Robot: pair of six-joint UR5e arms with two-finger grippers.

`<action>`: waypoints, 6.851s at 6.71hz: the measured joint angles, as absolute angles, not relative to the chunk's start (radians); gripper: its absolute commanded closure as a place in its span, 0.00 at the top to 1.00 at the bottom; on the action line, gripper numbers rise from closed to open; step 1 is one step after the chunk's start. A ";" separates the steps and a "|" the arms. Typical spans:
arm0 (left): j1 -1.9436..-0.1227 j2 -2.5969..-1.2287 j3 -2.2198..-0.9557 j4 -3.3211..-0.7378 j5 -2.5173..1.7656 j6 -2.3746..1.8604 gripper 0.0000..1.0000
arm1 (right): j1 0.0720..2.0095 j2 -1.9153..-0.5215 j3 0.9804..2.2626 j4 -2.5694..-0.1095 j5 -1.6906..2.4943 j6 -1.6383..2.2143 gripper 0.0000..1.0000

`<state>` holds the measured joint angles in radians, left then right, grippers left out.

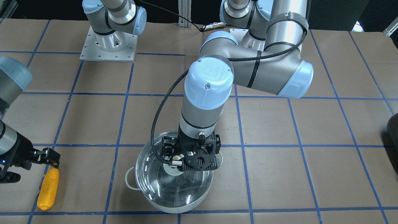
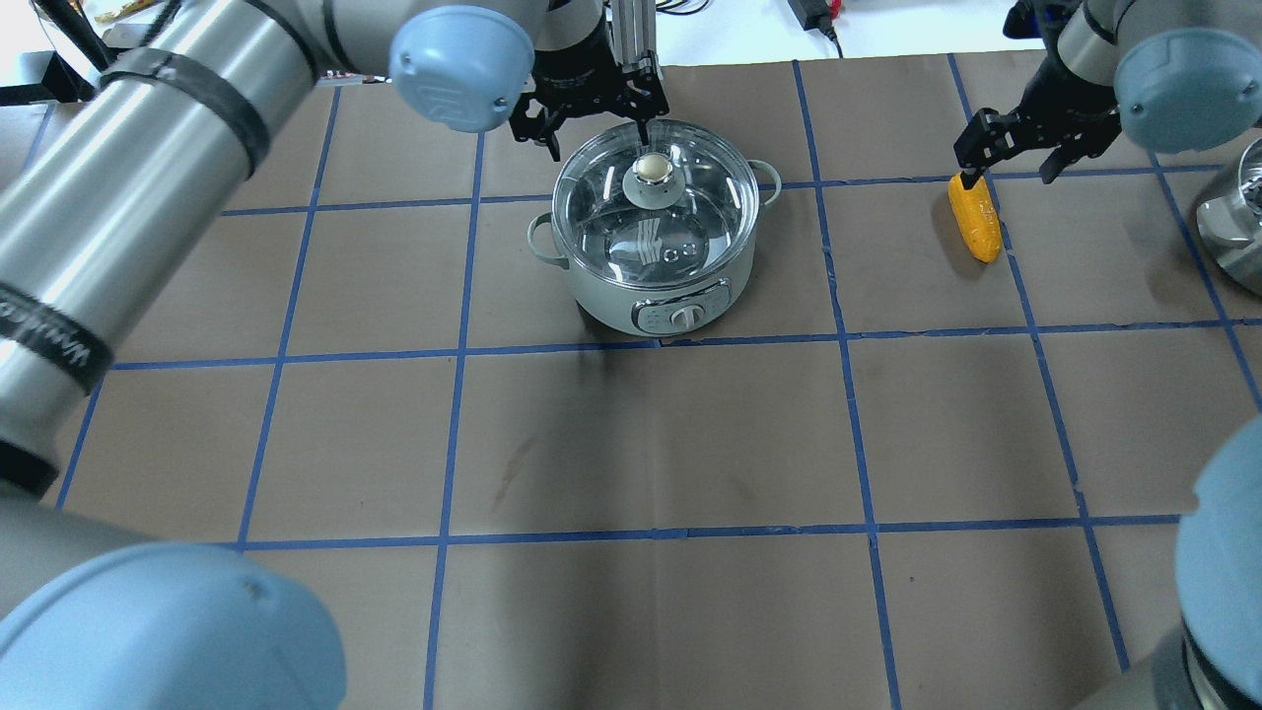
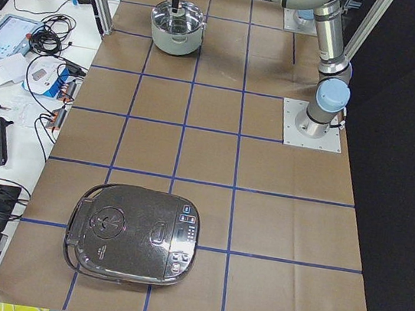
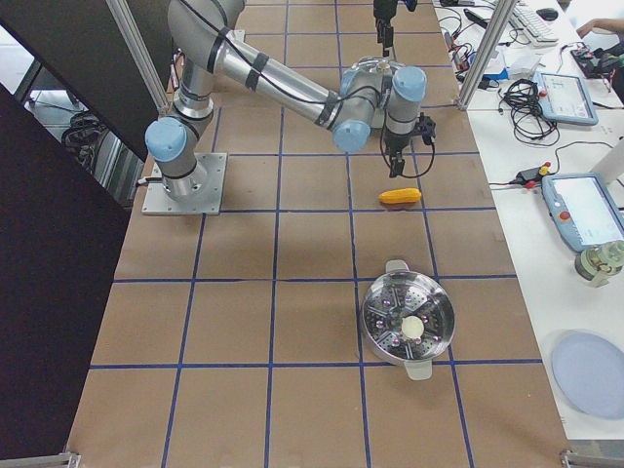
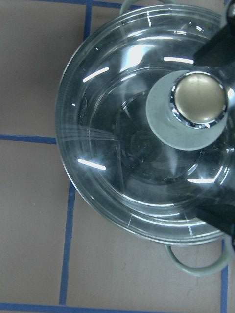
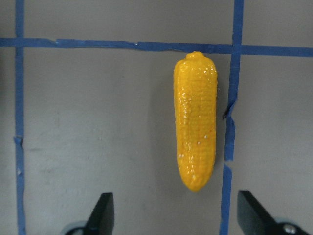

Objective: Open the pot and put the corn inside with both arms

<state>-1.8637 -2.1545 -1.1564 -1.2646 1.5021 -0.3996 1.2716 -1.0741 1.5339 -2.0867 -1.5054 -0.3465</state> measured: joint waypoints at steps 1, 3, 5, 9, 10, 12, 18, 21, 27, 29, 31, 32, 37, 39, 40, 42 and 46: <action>-1.874 -2.179 -1.150 -1.242 1.499 -0.421 1.00 | 1.264 -1.005 1.536 -2.183 -1.489 -0.353 0.69; -1.900 -2.207 -1.150 -1.212 1.498 -0.451 0.62 | 1.261 -0.916 1.540 -2.303 -1.481 -0.357 0.15; -1.908 -2.208 -1.155 -1.215 1.498 -0.457 0.18 | 1.261 -0.913 1.538 -2.303 -1.484 -0.358 0.08; -1.879 -2.125 -1.133 -1.303 1.500 -0.406 0.15 | 1.274 -1.150 1.509 -1.970 -1.500 -0.329 0.08; -1.815 -2.079 -1.130 -1.380 1.504 -0.312 0.15 | 1.317 -1.204 1.505 -1.926 -1.500 -0.277 0.08; -1.613 -2.027 -1.181 -1.465 1.507 -0.059 0.15 | 1.513 -1.220 1.469 -1.933 -1.499 -0.130 0.10; -1.356 -2.093 -1.558 -1.037 1.496 0.259 0.99 | 1.876 -0.923 1.362 -2.212 -1.560 0.376 0.89; -1.388 -2.065 -1.546 -1.027 1.500 0.239 1.00 | 1.878 -0.940 1.364 -2.206 -1.569 0.374 1.00; -1.652 -1.637 -1.490 -1.537 1.535 0.019 1.00 | 1.664 -1.476 1.544 -1.721 -1.558 0.117 1.00; -1.641 -1.608 -1.496 -1.576 1.542 0.030 1.00 | 1.659 -1.557 1.597 -1.696 -1.559 0.092 1.00; -1.617 -1.598 -1.497 -1.637 1.544 0.035 1.00 | 1.661 -1.569 1.591 -1.682 -1.561 0.091 1.00; -1.608 -1.595 -1.496 -1.655 1.544 0.035 1.00 | 1.661 -1.568 1.576 -1.673 -1.563 0.094 1.00; -1.601 -1.594 -1.495 -1.666 1.545 0.035 1.00 | 1.661 -1.570 1.556 -1.619 -1.568 0.100 1.00; -1.600 -1.596 -1.494 -1.666 1.544 0.034 1.00 | 1.661 -1.570 1.557 -1.618 -1.568 0.100 1.00; -1.600 -1.598 -1.493 -1.666 1.544 0.033 1.00 | 1.661 -1.570 1.558 -1.618 -1.568 0.100 1.00; -1.599 -1.598 -1.493 -1.666 1.544 0.034 1.00 | 1.661 -1.571 1.558 -1.618 -1.568 0.099 1.00; -1.595 -1.598 -1.493 -1.666 1.542 0.034 1.00 | 1.661 -1.571 1.559 -1.618 -1.568 0.093 1.00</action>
